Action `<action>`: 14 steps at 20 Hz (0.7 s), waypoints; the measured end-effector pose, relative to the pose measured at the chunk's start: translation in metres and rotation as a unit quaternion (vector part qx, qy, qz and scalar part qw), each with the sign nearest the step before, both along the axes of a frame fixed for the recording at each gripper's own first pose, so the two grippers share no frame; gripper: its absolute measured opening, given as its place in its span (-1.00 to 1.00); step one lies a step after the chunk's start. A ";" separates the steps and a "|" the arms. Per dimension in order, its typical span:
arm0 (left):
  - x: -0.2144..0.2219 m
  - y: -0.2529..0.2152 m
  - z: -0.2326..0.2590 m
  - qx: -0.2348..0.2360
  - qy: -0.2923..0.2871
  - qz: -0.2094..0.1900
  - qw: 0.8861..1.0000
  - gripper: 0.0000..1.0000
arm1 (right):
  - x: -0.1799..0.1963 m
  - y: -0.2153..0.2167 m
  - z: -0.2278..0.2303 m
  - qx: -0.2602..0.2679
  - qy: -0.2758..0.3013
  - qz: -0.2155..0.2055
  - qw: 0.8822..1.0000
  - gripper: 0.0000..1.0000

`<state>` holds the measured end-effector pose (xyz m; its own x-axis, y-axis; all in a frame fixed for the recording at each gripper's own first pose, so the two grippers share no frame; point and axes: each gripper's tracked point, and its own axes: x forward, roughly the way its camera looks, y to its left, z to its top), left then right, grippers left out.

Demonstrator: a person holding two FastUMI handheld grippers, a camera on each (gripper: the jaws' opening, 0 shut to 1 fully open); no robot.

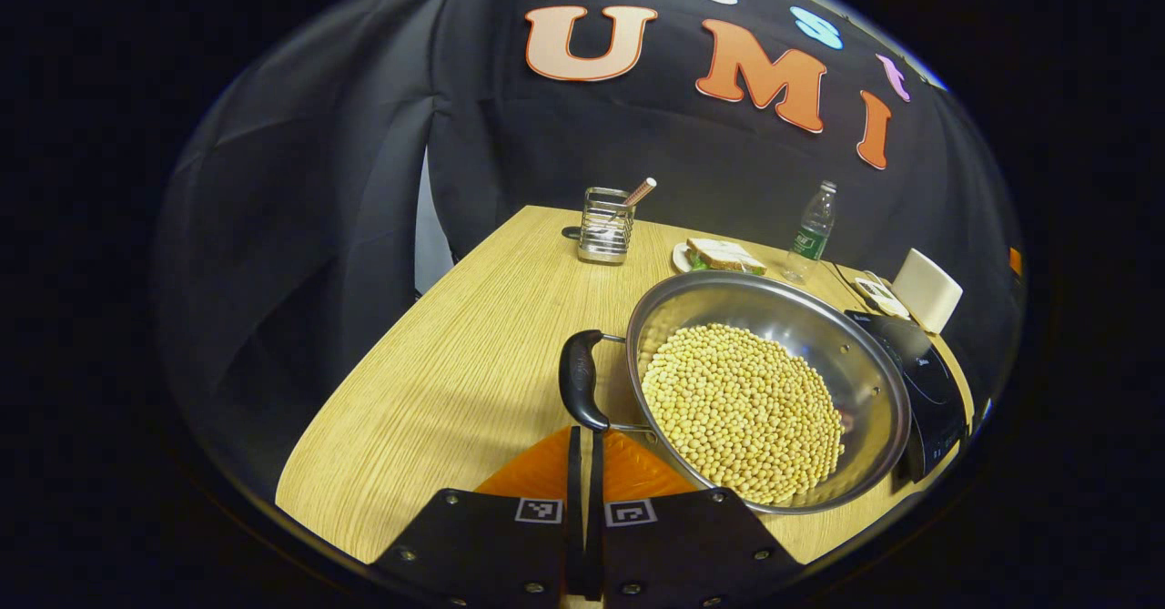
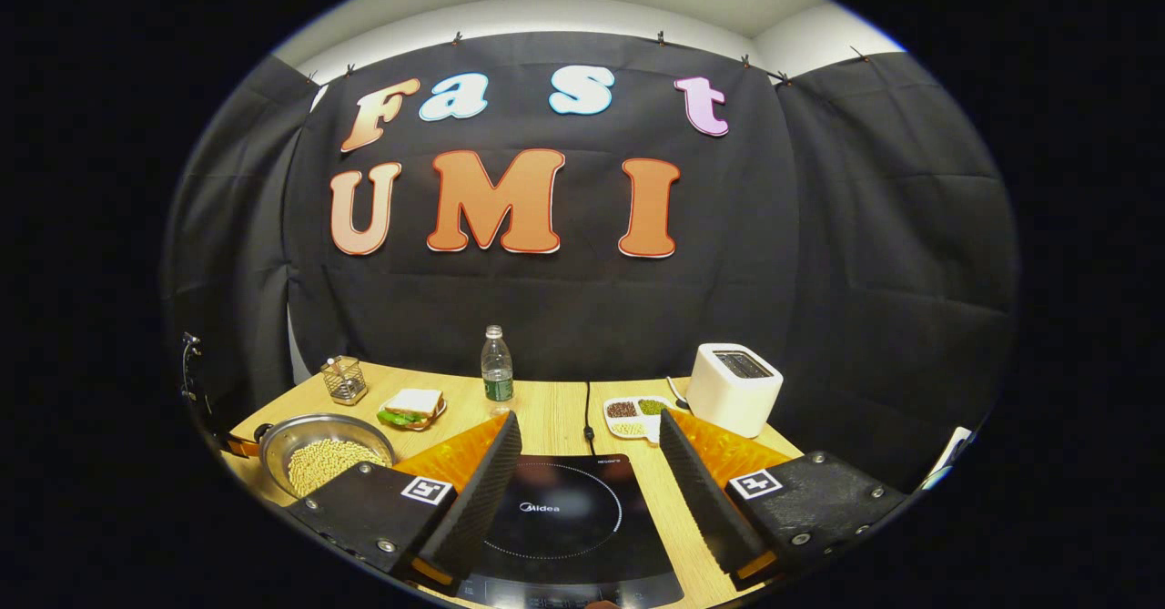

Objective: First push the handle of the pot to place it horizontally, then grasp the pot with both hands and set it on the induction cooktop.

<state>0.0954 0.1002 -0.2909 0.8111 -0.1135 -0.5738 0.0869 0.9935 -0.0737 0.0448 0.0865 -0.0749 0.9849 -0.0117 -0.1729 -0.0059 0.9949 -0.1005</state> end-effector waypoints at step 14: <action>0.005 0.019 0.014 0.006 -0.024 -0.006 1.000 -0.95 | -0.002 0.017 -0.013 -0.005 0.010 -0.005 1.000 0.90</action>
<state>0.1001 0.1188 -0.2769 0.8367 -0.1163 -0.5352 0.1016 0.9932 -0.0570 0.0430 0.1037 -0.0884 0.9810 -0.0241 -0.1924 0.0028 0.9939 -0.1102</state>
